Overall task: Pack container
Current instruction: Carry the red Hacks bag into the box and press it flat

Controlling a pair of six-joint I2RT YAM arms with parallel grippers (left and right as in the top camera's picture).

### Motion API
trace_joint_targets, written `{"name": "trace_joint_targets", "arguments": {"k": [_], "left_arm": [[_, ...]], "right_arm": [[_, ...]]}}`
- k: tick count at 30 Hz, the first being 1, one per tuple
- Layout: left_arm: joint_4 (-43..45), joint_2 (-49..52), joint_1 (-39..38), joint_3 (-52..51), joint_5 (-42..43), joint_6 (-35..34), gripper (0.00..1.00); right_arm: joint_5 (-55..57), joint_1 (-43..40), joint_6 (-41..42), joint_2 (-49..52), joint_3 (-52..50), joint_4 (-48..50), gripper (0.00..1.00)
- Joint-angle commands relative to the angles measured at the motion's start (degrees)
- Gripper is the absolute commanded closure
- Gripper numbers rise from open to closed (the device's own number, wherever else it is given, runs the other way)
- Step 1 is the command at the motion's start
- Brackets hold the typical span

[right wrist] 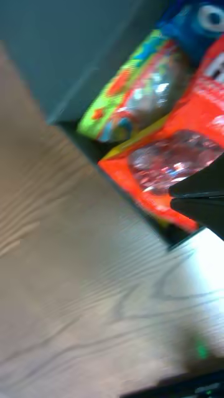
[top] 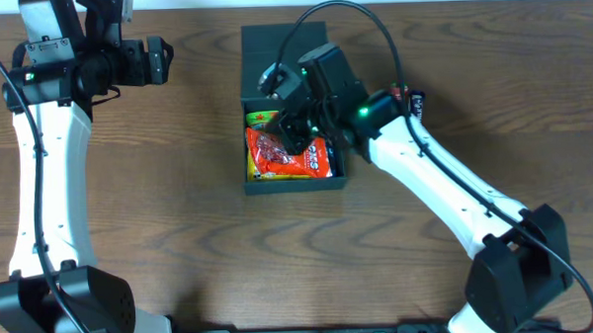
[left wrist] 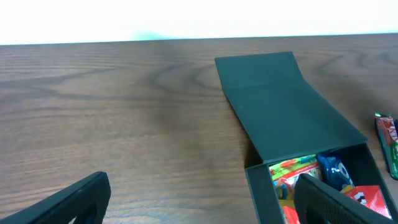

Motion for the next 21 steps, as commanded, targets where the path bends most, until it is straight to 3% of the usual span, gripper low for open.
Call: {"name": "trace_joint_targets", "arguments": {"k": [1, 11, 21], "left_arm": [[0.0, -0.2, 0.2, 0.9, -0.2, 1.2, 0.05], [0.0, -0.2, 0.2, 0.9, -0.2, 1.2, 0.05], [0.0, -0.2, 0.2, 0.9, -0.2, 1.2, 0.05]], "right_arm": [[1.5, -0.4, -3.3, 4.3, -0.3, -2.1, 0.99], [1.3, -0.3, -4.5, 14.9, -0.3, -3.8, 0.99], [0.9, -3.8, -4.4, 6.7, 7.7, -3.8, 0.99]]}}
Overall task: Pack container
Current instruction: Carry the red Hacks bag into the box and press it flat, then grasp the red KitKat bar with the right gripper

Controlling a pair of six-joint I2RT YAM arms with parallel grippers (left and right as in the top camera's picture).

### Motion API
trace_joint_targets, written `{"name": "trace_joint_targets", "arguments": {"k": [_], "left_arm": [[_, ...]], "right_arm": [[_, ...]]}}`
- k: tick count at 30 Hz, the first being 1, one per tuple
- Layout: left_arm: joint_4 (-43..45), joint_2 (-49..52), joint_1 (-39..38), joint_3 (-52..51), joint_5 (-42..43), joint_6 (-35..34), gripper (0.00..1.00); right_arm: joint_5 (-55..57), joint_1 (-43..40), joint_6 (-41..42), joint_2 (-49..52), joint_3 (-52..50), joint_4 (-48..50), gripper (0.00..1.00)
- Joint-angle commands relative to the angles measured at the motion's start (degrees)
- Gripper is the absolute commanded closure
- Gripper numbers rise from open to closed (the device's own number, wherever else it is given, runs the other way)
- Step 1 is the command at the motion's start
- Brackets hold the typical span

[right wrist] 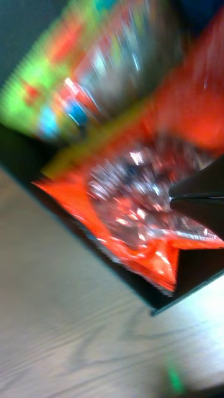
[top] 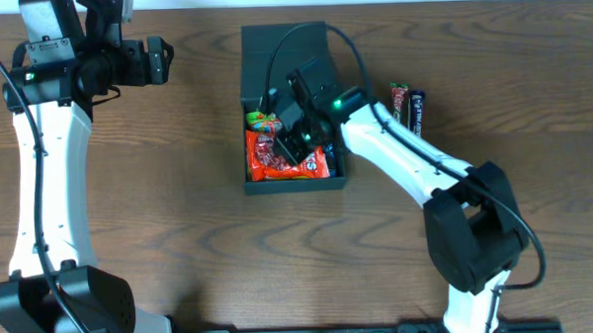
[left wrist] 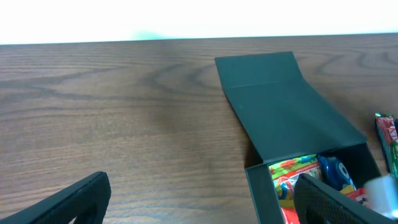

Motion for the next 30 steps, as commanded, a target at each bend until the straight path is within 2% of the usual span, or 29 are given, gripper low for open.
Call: {"name": "trace_joint_targets", "arguments": {"k": [1, 4, 7, 10, 11, 12, 16, 20, 30], "left_arm": [[0.0, -0.2, 0.2, 0.9, -0.2, 1.2, 0.05], [0.0, -0.2, 0.2, 0.9, -0.2, 1.2, 0.05], [0.0, -0.2, 0.2, 0.9, -0.2, 1.2, 0.05], [0.0, -0.2, 0.2, 0.9, -0.2, 1.2, 0.05], [0.0, -0.2, 0.2, 0.9, -0.2, 1.2, 0.05], [0.0, -0.2, 0.2, 0.9, -0.2, 1.2, 0.05], [0.0, -0.2, 0.2, 0.9, -0.2, 1.2, 0.05], [-0.2, -0.2, 0.2, 0.9, -0.2, 1.2, 0.05], [-0.4, -0.2, 0.2, 0.9, -0.2, 1.0, 0.05]], "right_arm": [[4.4, -3.7, -0.8, -6.4, 4.4, 1.6, 0.99], [17.9, -8.9, 2.6, -8.6, 4.5, 2.9, 0.99], [24.2, -14.7, 9.0, -7.2, 4.0, 0.0, 0.98], [24.4, -19.1, 13.4, -4.3, 3.4, -2.3, 0.88], [24.4, -20.3, 14.4, -2.6, 3.4, -3.1, 0.76], [24.4, -20.8, 14.7, -1.5, 3.4, -3.3, 0.71], [25.0, -20.9, 14.9, 2.6, 3.4, -3.2, 0.67], [31.4, -20.9, 19.6, 5.0, 3.4, -4.5, 0.62], [32.4, -20.9, 19.8, 9.0, 3.4, -6.2, 0.6]]}}
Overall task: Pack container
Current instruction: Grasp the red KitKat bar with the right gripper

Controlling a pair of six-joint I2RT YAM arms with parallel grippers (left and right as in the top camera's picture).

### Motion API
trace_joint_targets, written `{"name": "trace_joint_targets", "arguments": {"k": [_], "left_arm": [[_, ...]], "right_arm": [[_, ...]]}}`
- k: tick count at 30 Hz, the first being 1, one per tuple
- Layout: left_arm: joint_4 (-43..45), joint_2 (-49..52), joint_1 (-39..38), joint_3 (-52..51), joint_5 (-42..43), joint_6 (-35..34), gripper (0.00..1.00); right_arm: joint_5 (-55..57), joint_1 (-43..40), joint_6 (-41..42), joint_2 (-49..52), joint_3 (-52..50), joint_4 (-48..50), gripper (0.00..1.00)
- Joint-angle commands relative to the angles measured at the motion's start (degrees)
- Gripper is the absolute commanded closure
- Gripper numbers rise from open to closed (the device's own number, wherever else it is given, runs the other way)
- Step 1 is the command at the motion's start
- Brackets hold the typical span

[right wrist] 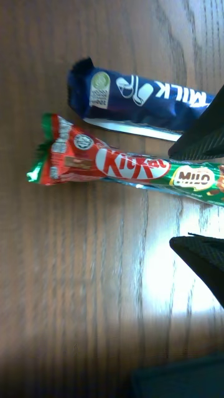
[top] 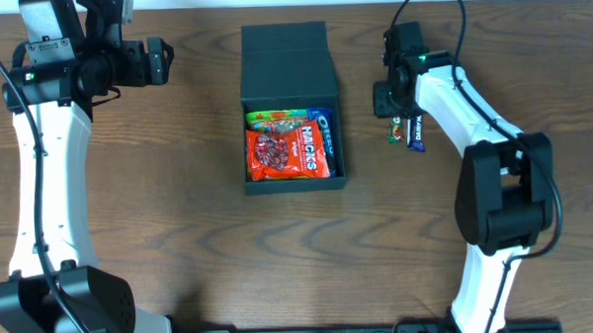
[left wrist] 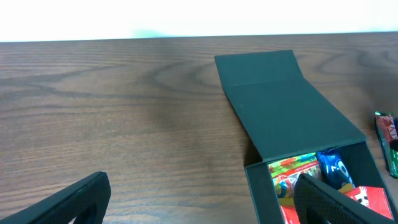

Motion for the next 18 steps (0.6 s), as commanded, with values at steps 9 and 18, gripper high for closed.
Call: {"name": "trace_joint_targets", "arguments": {"k": [9, 18], "left_arm": [[0.0, -0.2, 0.2, 0.9, -0.2, 1.0, 0.05], [0.0, -0.2, 0.2, 0.9, -0.2, 1.0, 0.05]], "right_arm": [[3.6, -0.2, 1.2, 4.0, -0.4, 0.0, 0.57], [2.8, -0.3, 0.9, 5.0, -0.4, 0.5, 0.81]]}}
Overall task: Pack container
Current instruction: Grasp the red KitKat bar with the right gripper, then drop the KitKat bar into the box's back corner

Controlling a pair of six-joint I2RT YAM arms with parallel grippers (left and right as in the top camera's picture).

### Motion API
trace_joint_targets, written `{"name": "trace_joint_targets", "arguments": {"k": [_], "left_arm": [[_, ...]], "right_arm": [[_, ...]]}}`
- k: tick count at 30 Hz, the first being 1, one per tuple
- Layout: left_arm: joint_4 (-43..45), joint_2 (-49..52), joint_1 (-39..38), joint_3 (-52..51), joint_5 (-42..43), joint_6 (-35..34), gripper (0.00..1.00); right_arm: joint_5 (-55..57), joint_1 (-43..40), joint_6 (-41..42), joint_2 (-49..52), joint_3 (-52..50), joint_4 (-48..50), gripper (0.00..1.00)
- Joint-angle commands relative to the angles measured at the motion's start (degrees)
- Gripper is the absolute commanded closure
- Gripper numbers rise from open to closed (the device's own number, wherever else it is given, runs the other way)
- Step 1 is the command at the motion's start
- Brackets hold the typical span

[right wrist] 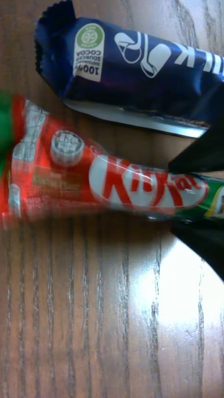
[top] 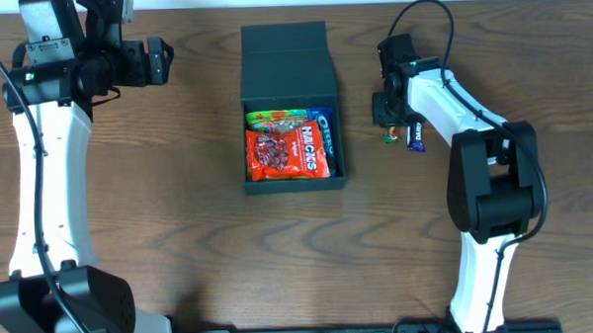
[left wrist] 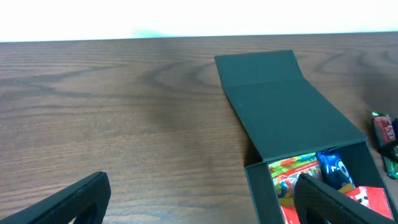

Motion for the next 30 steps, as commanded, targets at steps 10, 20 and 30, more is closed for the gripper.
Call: {"name": "trace_joint_targets", "arguments": {"k": [10, 20, 30], "left_arm": [[0.0, -0.2, 0.2, 0.9, -0.2, 1.0, 0.05], [0.1, -0.2, 0.4, 0.9, -0.4, 5.6, 0.05], [1.7, -0.2, 2.7, 0.9, -0.1, 10.3, 0.05]], "right_arm": [[-4.6, -0.4, -6.7, 0.4, 5.6, -0.2, 0.91], [-26.0, 3.5, -42.4, 0.4, 33.1, -16.2, 0.97], [-35.2, 12.7, -65.2, 0.5, 35.2, -26.7, 0.99]]}}
